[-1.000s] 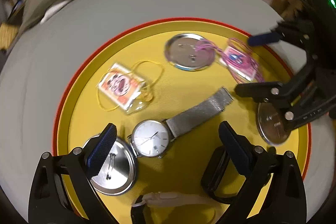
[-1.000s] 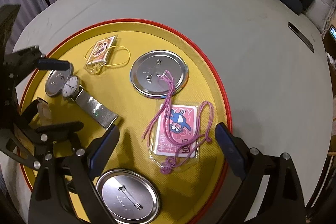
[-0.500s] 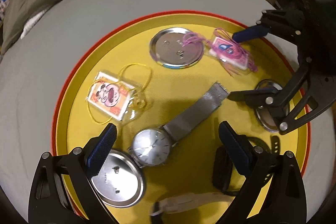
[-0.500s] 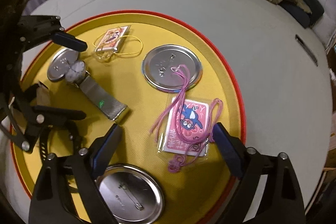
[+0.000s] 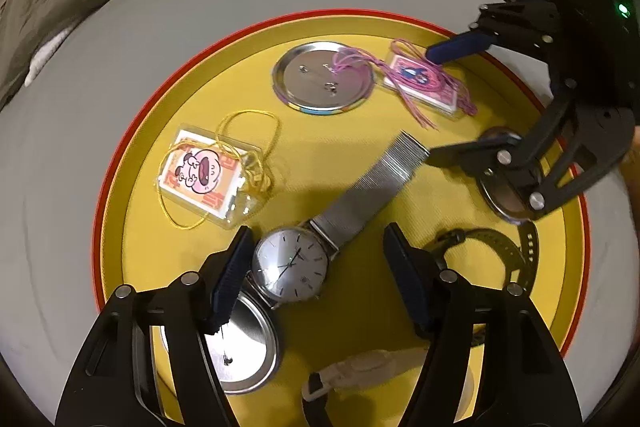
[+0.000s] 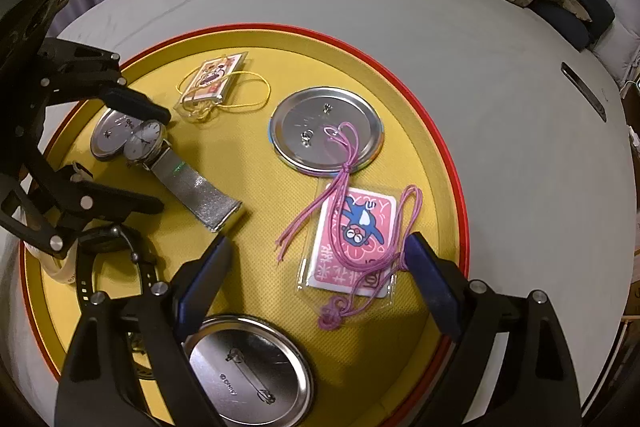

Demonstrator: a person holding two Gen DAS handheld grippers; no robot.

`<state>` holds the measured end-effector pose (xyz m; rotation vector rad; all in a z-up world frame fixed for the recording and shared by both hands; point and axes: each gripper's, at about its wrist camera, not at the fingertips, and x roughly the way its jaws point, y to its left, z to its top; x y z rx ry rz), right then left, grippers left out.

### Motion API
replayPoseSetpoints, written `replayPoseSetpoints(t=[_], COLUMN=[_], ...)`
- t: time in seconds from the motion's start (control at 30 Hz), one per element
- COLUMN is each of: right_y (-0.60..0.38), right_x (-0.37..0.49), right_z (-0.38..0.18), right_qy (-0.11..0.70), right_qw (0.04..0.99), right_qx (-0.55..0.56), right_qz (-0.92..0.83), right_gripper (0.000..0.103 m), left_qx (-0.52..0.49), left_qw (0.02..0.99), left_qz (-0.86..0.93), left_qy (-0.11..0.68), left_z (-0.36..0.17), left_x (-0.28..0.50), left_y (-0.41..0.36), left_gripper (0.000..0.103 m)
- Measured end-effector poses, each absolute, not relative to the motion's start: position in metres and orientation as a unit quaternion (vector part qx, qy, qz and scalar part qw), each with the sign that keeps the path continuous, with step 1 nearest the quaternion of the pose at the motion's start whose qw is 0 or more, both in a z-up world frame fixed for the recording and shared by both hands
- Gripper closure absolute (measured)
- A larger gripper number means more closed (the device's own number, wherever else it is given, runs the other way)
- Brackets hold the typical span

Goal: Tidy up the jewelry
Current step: 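Grasp the pink-cord card badge with the right tool while the left tool grasps the silver mesh watch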

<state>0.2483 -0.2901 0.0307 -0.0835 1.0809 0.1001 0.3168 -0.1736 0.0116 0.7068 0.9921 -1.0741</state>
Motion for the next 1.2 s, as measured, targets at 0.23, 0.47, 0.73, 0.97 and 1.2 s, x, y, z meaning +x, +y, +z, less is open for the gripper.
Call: replayPoseSetpoints(t=[0.23, 0.47, 0.73, 0.97, 1.2], right_y=[-0.291, -0.282, -0.279, -0.281, -0.283], right_x=[0.244, 0.243, 0.244, 0.240, 0.237], right_z=[0.034, 0.037, 0.043, 0.046, 0.052], right_qy=[0.495, 0.488, 0.480, 0.474, 0.469], right_qw=[0.867, 0.870, 0.875, 0.878, 0.881], right_qx=[-0.036, -0.054, -0.057, -0.051, -0.044], right_qz=[0.045, 0.040, 0.037, 0.039, 0.036], right_gripper=[0.058, 0.065, 0.082, 0.086, 0.090], left_qx=[0.312, 0.319, 0.319, 0.312, 0.310], left_qw=[0.695, 0.701, 0.702, 0.705, 0.711], left_qz=[-0.480, -0.476, -0.478, -0.481, -0.479], left_qy=[0.435, 0.425, 0.420, 0.417, 0.412], left_z=[0.013, 0.015, 0.018, 0.022, 0.035], left_x=[0.314, 0.305, 0.285, 0.278, 0.276], left_y=[-0.159, -0.159, -0.154, -0.150, -0.146], left_gripper=[0.063, 0.064, 0.064, 0.064, 0.067])
